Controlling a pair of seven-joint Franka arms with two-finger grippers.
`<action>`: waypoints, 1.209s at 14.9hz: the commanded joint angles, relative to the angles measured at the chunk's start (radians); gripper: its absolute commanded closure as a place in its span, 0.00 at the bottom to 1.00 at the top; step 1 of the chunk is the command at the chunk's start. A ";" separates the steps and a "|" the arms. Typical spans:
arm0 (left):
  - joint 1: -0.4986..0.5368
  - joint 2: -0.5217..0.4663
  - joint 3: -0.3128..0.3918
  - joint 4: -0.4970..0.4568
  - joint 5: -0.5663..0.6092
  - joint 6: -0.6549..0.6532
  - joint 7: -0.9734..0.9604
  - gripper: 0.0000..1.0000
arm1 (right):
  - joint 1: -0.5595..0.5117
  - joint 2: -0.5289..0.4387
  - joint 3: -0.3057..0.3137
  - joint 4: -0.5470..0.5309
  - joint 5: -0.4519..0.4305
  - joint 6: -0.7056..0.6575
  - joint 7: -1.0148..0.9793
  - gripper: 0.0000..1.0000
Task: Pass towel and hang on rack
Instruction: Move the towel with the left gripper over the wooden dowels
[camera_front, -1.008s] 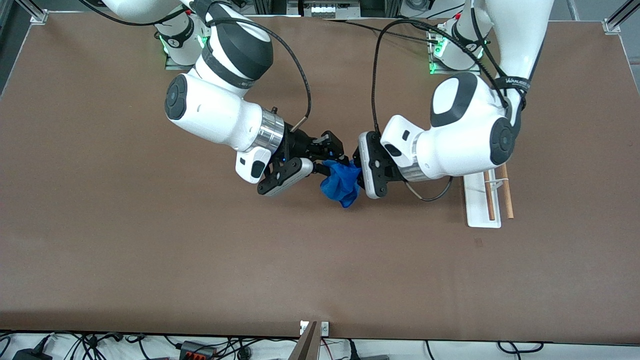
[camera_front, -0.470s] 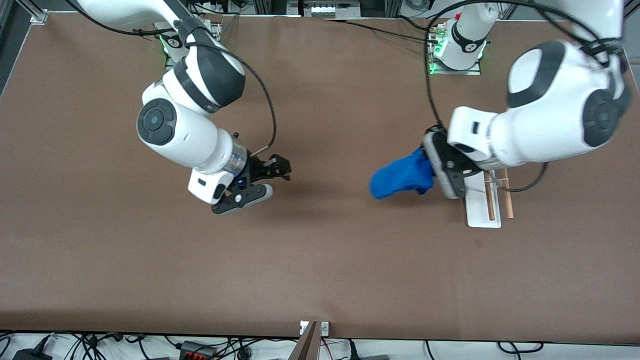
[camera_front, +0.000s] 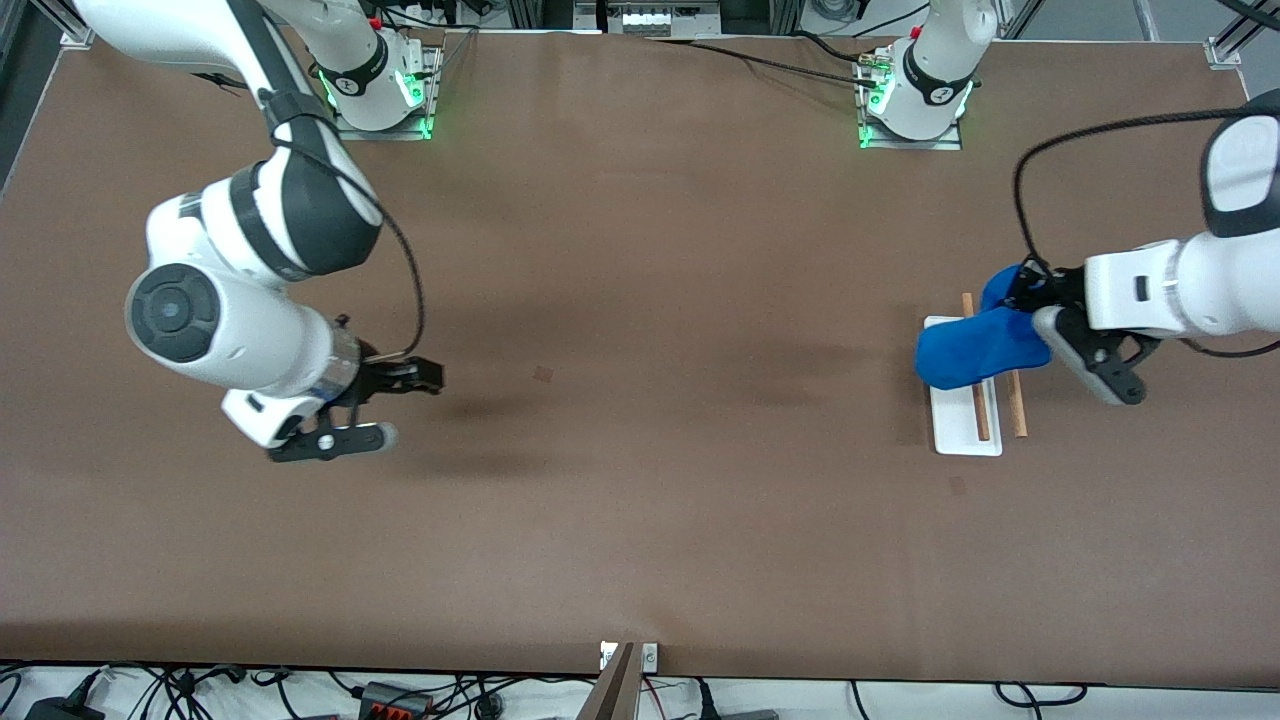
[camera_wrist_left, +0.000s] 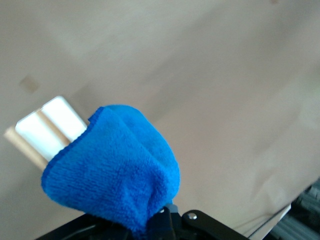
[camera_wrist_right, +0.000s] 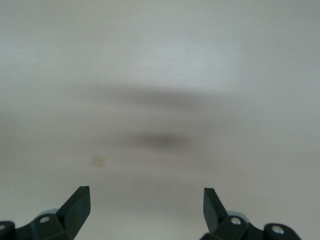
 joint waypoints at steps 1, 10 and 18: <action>0.003 -0.248 -0.053 -0.354 0.023 0.169 -0.161 1.00 | -0.008 -0.059 -0.034 -0.008 -0.046 -0.025 -0.007 0.00; 0.023 -0.253 -0.136 -0.519 0.025 0.391 -0.392 0.99 | -0.180 -0.181 -0.092 -0.065 -0.037 -0.046 -0.045 0.00; 0.130 -0.137 -0.126 -0.472 0.110 0.439 -0.383 0.99 | -0.218 -0.296 -0.143 -0.082 -0.032 -0.186 -0.206 0.00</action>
